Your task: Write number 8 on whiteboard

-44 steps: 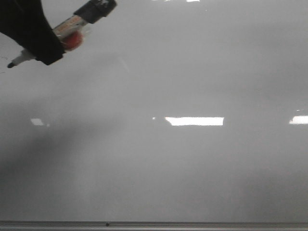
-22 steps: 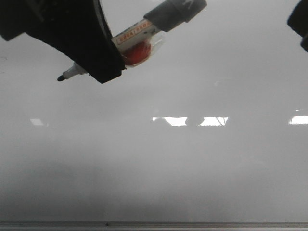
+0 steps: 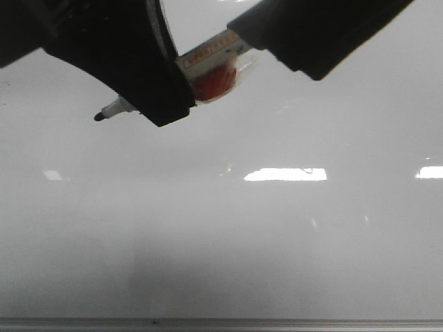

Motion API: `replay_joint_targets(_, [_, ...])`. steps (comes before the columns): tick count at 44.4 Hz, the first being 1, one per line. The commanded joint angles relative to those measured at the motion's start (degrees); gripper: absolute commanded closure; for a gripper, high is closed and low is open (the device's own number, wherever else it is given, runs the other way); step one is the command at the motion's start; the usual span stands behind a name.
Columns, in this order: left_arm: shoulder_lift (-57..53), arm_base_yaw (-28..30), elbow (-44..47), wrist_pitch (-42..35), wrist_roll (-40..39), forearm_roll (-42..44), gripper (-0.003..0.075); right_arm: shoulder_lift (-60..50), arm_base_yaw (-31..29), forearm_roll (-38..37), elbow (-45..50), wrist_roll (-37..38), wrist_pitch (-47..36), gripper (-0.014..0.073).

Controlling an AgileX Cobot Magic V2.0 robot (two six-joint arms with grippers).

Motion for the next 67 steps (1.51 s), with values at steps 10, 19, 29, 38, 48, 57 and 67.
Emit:
replay_joint_targets(10, [-2.0, -0.4, -1.9, -3.0, 0.0, -0.7, 0.0739, 0.3, 0.9, 2.1, -2.2, -0.8, -3.5, 0.0305])
replay_joint_targets(19, [-2.0, -0.4, -1.9, -3.1, 0.0, -0.7, 0.0710, 0.3, 0.9, 2.1, -2.2, -0.8, -2.9, 0.0512])
replay_joint_targets(29, [-2.0, -0.3, -2.2, -3.4, -0.5, -0.7, 0.0363, 0.3, 0.9, 2.1, -2.2, -0.7, -2.4, 0.0636])
replay_joint_targets(38, [-5.0, 0.9, -3.3, -1.9, -3.7, 0.3, 0.0288, -2.3, -0.8, -3.7, -2.2, 4.6, -0.3, 0.0652])
replay_joint_targets(48, [-12.5, 9.1, -2.0, -1.8, -11.1, 0.3, 0.0288, -8.4, -12.3, -12.0, -1.8, 20.3, 1.2, 0.0652])
replay_joint_targets(57, [-19.0, 18.1, 3.2, -4.4, -20.5, 0.2, 0.0290, -17.0, -22.0, -9.8, 7.5, 28.8, -11.3, 0.0652])
replay_joint_targets(67, [-20.1, 19.6, 5.5, -6.9, -20.5, -0.3, 0.0290, -17.1, -22.0, -9.0, 14.3, 28.7, -25.3, 0.0652])
